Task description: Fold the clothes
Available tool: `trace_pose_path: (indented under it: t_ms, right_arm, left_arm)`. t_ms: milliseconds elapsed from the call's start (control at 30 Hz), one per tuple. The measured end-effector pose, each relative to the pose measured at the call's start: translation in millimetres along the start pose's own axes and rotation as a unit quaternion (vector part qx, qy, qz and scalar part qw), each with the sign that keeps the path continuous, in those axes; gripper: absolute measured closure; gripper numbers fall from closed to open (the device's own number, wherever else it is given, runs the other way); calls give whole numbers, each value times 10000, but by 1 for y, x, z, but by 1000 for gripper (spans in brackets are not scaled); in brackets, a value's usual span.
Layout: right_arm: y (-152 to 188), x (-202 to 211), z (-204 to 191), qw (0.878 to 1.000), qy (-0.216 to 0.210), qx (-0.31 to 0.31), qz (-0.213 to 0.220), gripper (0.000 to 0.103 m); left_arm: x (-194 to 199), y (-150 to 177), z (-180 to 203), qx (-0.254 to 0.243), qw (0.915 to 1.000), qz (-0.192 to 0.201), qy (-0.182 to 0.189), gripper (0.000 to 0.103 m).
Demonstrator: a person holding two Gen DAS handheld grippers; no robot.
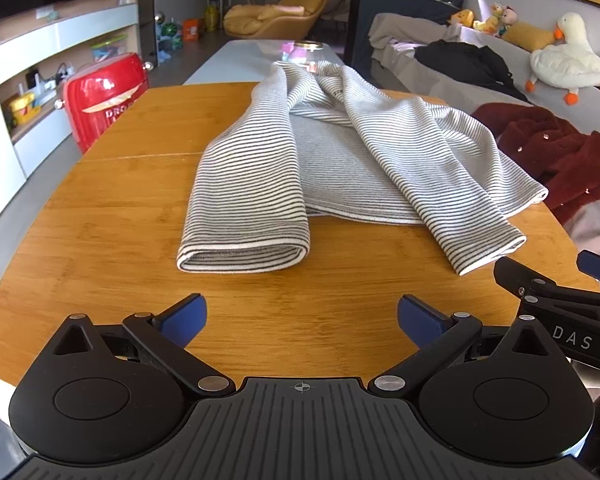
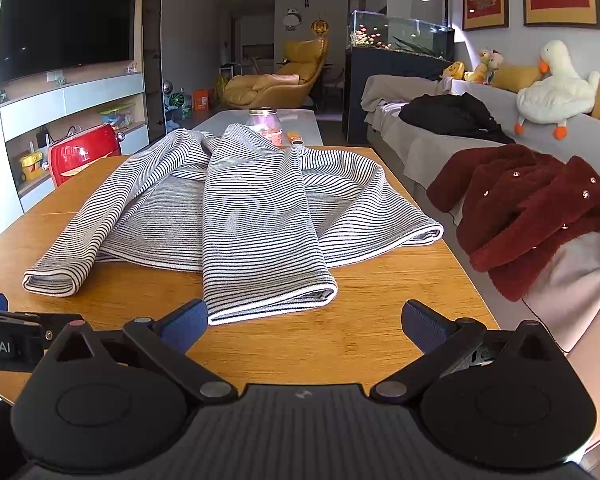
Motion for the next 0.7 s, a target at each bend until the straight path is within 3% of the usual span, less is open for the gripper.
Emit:
trace_pose_path:
  t_ms: [700]
  right_arm:
    - [1,5,-2,9998,-144,-44,-97,0]
  left_arm:
    - [-5,-3,-4,231,9996,-76,-138,0]
Point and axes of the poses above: each gripper's, at about its wrist camera, not at the fingertips, and x roughly against the way its jaws point, z to its right, y to its underside, the point moved 1 cm from there along -x, roughly the way its jaws point, and after that the axes turned 9 degrees about y, right-handed, at the moved point
